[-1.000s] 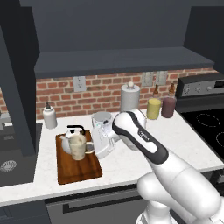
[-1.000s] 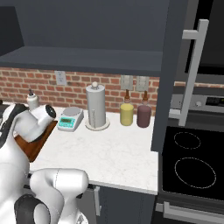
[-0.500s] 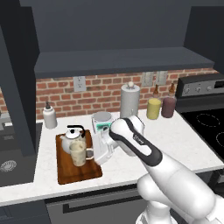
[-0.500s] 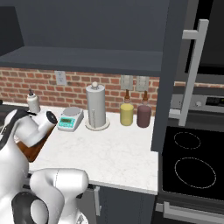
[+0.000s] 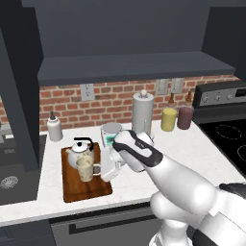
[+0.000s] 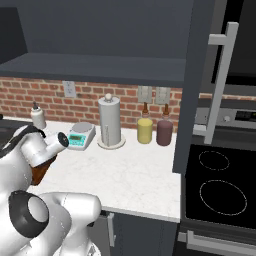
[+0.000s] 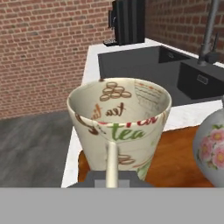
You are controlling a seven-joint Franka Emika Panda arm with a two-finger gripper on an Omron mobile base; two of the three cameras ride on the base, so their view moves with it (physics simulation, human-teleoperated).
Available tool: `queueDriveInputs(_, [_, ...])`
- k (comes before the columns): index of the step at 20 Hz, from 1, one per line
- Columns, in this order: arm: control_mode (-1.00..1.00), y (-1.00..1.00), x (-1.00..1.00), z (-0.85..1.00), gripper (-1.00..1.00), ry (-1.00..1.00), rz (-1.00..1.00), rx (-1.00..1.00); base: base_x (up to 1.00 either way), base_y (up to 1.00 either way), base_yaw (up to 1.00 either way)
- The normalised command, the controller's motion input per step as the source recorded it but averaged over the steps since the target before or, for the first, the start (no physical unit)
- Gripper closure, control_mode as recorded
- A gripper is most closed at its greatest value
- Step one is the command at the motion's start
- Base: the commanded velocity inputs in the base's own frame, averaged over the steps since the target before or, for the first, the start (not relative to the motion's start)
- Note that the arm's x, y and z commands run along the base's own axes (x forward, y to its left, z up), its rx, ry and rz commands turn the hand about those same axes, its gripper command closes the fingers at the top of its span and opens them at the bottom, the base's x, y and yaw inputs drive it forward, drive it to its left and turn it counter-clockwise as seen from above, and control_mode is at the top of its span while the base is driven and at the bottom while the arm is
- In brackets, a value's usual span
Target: Pick the kettle from the counter and place it on the tray. Then pick the mug from the cabinet and place it on the tray. Then close the cabinet doors.
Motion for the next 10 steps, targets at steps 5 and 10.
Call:
queueDriveInputs(5, [-1.00,0.00,0.38,-0.33,1.00,0.00,0.00,0.00,0.00,0.00,0.00])
queueDriveInputs(10, [-1.00,0.00,0.19,-0.29,1.00,0.00,0.00,0.00,0.00,0.00,0.00])
